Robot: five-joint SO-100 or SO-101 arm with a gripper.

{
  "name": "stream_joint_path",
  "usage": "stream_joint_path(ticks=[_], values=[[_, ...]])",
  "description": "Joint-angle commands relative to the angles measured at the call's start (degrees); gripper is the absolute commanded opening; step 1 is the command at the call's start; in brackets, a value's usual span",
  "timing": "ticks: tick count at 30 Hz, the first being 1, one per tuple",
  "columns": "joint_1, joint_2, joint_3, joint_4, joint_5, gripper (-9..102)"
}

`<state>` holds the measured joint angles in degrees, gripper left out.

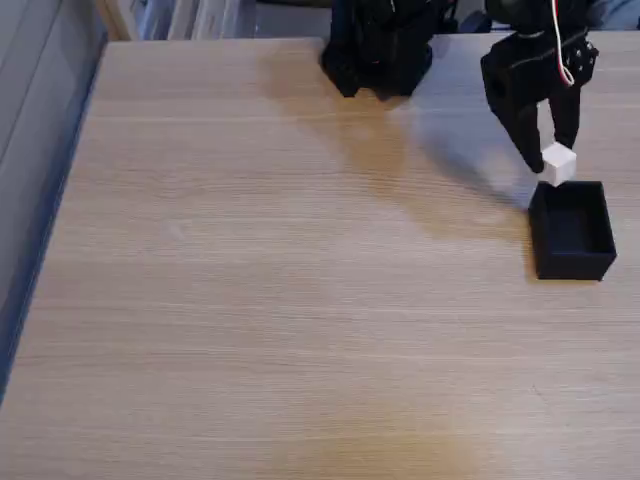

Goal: Pick a white block and place it in the black box.

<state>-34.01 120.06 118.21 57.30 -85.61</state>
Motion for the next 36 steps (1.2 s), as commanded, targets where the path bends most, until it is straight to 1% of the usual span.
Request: stream_joint_path(ticks=[1, 15, 16, 18, 22, 27, 29, 30, 33, 36], values=[[-0.44, -3.16, -4.57, -0.7, 0.7, 0], [-2.55, -12.04, -9.93, -2.11, 3.87, 1], [-2.55, -12.22, -9.93, -2.29, 4.13, 2], [-2.37, -12.39, -9.93, -2.2, 5.1, 11], [-1.58, -12.39, -9.93, -1.85, 4.48, 23], [-0.44, -12.22, -10.63, -0.7, 3.52, 23], [0.09, -11.34, -10.72, 0.26, 3.6, 21], [0.53, -10.63, -10.72, 0.88, 3.96, 17], [3.08, -6.33, -9.14, 2.9, 4.48, 0], [8.35, 0.79, -3.34, 3.69, 2.29, 0]])
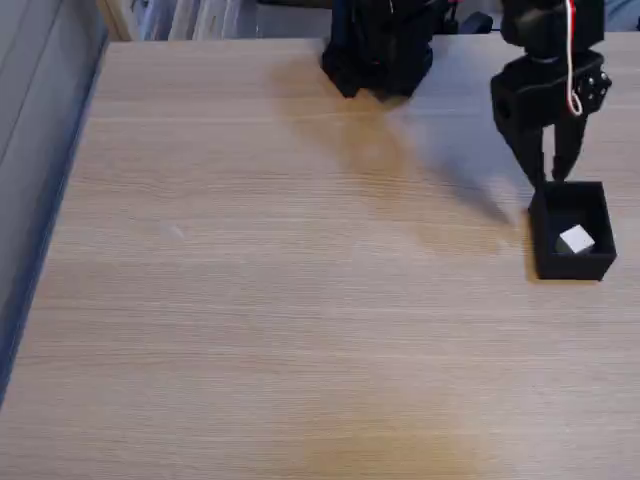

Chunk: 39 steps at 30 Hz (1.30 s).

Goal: Pick a white block and place it in the black box.

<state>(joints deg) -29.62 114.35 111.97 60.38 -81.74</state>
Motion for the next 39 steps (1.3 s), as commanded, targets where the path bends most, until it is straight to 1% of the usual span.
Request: stream_joint_path(ticks=[1, 7, 12, 19, 20, 25, 28, 30, 34, 39], values=[[6.15, 9.32, 5.54, 0.44, -2.55, 0], [20.74, 27.77, 25.49, -0.44, -10.11, 0], [27.42, 44.3, 42.8, -0.62, -15.47, 0], [30.85, 62.93, 57.74, 7.38, -14.85, 0], [31.11, 64.42, 58.97, 8.7, -13.71, 0], [31.82, 72.42, 65.83, 10.02, -6.33, 0], [30.76, 74.18, 65.92, 14.59, -4.57, 0], [29.44, 74.97, 65.92, 15.12, -3.08, 0], [27.16, 76.55, 66.01, 16.35, -5.98, 0], [27.07, 76.55, 66.01, 16.79, -9.4, 0]])
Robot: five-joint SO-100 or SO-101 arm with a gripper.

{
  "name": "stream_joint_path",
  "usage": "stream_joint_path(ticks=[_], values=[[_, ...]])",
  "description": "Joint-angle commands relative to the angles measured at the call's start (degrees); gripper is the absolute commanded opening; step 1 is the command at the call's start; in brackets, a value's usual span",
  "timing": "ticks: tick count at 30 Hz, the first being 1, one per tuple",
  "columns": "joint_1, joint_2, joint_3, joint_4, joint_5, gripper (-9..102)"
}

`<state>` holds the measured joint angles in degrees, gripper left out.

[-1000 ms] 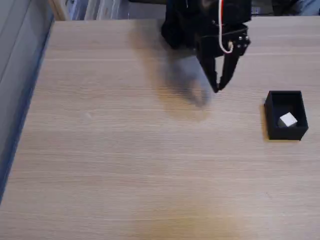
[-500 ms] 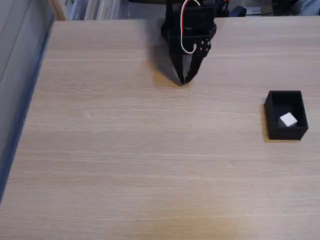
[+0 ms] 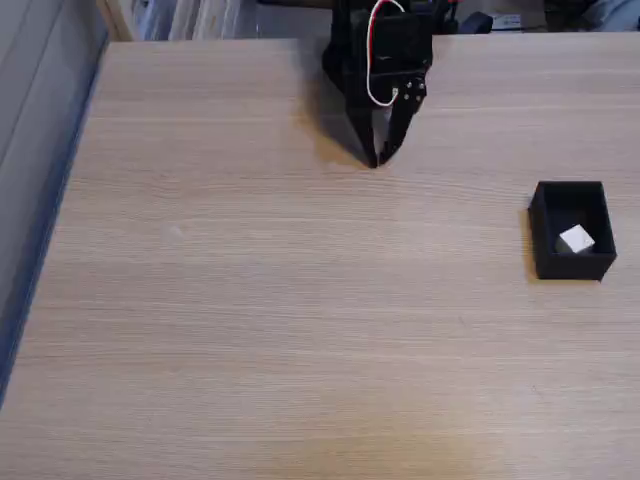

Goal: Pick a white block and place it in the black box.

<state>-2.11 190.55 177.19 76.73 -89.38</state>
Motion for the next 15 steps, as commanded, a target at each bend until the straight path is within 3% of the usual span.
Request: stream_joint_path(ticks=[1, 15], values=[[-0.44, 0.35, 0.79, 0.44, -1.85, 0], [-0.44, 0.35, 0.79, 0.44, -1.85, 4]])
